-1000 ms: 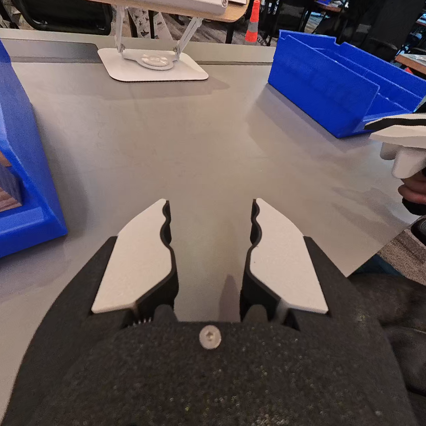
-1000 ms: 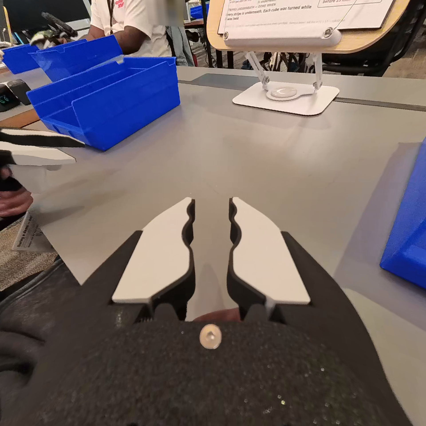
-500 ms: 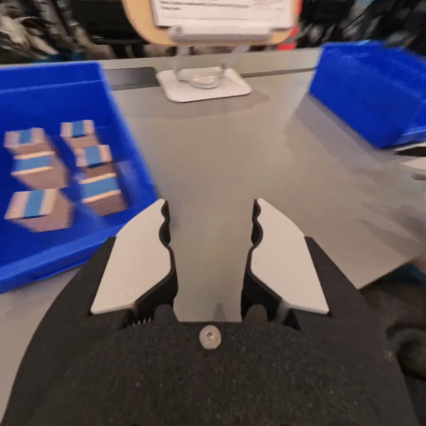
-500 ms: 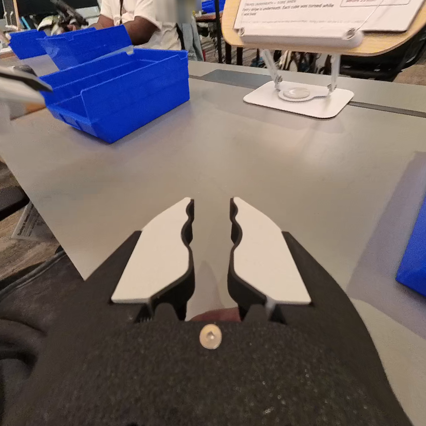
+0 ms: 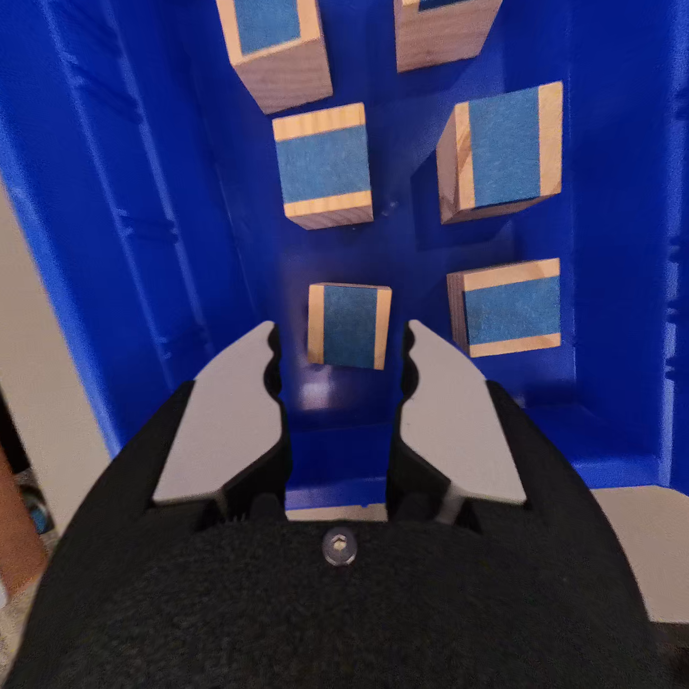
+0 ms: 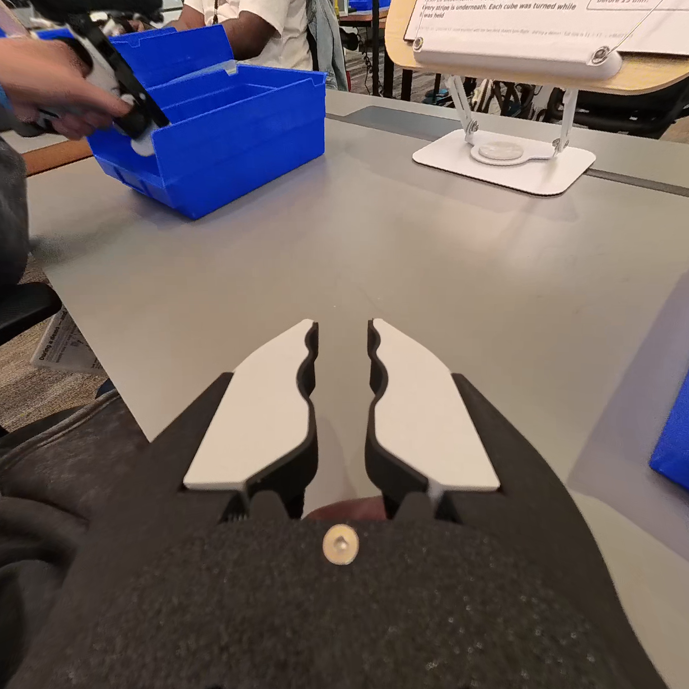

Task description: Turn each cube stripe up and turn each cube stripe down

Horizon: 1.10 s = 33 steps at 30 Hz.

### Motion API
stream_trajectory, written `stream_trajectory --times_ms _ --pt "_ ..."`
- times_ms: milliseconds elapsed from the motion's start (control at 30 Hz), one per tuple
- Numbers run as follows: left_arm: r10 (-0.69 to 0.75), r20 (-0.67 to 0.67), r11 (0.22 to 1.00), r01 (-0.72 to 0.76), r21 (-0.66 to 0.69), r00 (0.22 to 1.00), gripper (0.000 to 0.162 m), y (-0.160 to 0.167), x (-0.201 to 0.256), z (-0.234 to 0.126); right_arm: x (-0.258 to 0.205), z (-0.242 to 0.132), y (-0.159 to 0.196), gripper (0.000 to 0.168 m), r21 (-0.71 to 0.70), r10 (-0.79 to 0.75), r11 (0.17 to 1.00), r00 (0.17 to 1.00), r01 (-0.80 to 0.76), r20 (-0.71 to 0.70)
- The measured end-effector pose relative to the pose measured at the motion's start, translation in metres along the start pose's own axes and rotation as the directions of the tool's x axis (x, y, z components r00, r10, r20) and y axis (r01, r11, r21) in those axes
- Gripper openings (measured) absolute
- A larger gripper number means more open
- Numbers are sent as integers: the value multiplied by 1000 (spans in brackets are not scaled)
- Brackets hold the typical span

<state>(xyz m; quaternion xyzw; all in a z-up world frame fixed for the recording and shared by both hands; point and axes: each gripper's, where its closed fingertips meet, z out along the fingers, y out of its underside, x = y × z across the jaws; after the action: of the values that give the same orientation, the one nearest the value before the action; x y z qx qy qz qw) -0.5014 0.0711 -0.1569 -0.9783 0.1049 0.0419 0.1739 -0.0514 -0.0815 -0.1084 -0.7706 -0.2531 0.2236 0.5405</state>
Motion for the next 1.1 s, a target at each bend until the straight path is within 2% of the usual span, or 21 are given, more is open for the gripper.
stream_trajectory --times_ms 33,167,233,367,500,567,633,767,867,933,1000,1067,1100 --pt "-8 -32 1000 8 -17 999 47 3 3 4 1 -1 1 25 -1 1 1000 1000 -1 -2" --pt "-7 -79 1000 6 -19 997 43 8 7 2 4 0 3 24 -7 13 1000 1000 -13 -6" --pt "-10 -114 1000 13 24 993 42 5 10 -9 5 0 3 23 -8 20 1000 1000 -20 -5" --pt "13 -142 974 20 224 990 42 -14 16 -68 7 0 2 22 -1 14 1000 1000 -14 -14" --pt "142 -240 876 -10 482 960 41 -40 63 -144 11 3 1 22 4 5 1000 1000 -5 -28" --pt "233 -316 822 -13 570 920 42 -46 101 -172 12 5 2 22 5 26 1000 1000 -26 -14" --pt "348 -401 765 -9 643 847 42 -50 143 -190 12 8 0 23 8 67 998 998 -67 18" --pt "523 -552 685 65 726 649 41 -53 214 -201 -3 15 -16 32 -10 251 967 945 -255 210" --pt "608 -658 650 198 734 444 41 -51 252 -211 -18 18 -44 35 -36 403 906 833 -422 378" --pt "646 -672 629 246 738 363 41 -50 269 -210 -29 21 -66 40 -87 505 839 710 -537 491" --pt "688 -658 603 262 753 307 41 -48 285 -207 -37 27 -87 46 -172 608 744 546 -646 576" --pt "720 -640 590 248 768 270 41 -44 300 -203 -41 33 -106 50 -283 702 605 331 -744 631" --pt "735 -619 572 239 785 275 41 -44 306 -201 -41 37 -113 55 -339 732 539 229 -771 641"
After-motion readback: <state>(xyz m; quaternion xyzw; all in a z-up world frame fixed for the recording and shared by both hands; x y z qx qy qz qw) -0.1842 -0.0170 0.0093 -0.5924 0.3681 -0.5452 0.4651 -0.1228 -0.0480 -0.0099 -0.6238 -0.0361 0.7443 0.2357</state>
